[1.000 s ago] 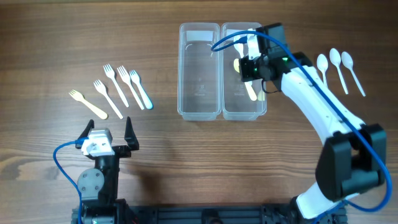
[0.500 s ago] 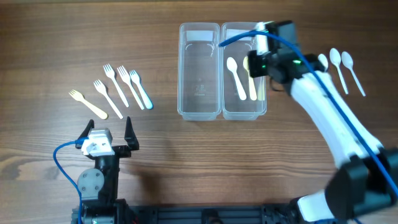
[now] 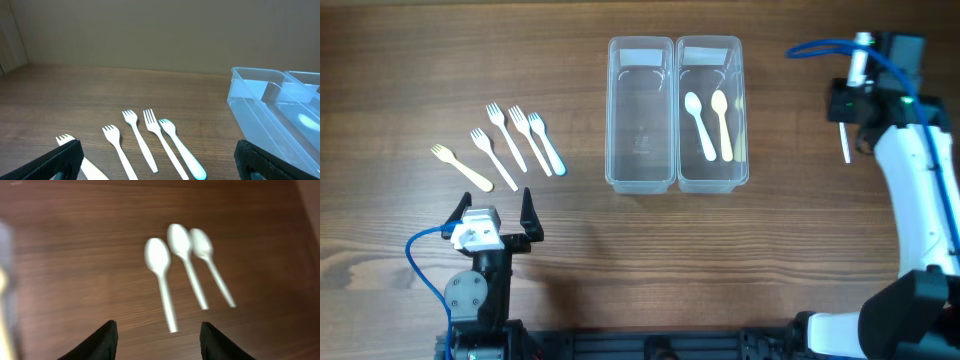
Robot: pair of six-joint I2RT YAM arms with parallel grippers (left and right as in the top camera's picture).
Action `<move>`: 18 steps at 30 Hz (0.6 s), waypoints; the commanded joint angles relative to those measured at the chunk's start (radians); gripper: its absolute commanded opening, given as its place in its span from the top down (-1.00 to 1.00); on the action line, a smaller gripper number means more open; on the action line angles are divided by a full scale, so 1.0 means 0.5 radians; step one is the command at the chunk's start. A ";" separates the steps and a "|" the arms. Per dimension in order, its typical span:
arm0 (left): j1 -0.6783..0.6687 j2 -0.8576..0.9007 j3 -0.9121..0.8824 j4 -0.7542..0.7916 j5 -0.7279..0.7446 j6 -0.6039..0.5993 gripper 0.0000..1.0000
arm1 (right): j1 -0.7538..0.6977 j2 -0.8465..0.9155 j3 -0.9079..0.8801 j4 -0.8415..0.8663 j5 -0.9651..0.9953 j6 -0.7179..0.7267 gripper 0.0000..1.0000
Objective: Pack container
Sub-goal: 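Return right gripper to spoons and grasp next white spoon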
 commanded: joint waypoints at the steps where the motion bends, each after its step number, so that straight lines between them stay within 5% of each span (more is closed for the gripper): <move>1: -0.011 -0.014 -0.017 0.006 0.018 0.037 -1.00 | -0.155 0.090 -0.003 0.069 -0.146 -0.064 -0.02; 18: -0.011 -0.014 -0.017 0.006 0.018 0.037 -1.00 | -0.291 0.743 -0.003 0.442 -0.274 -0.247 0.00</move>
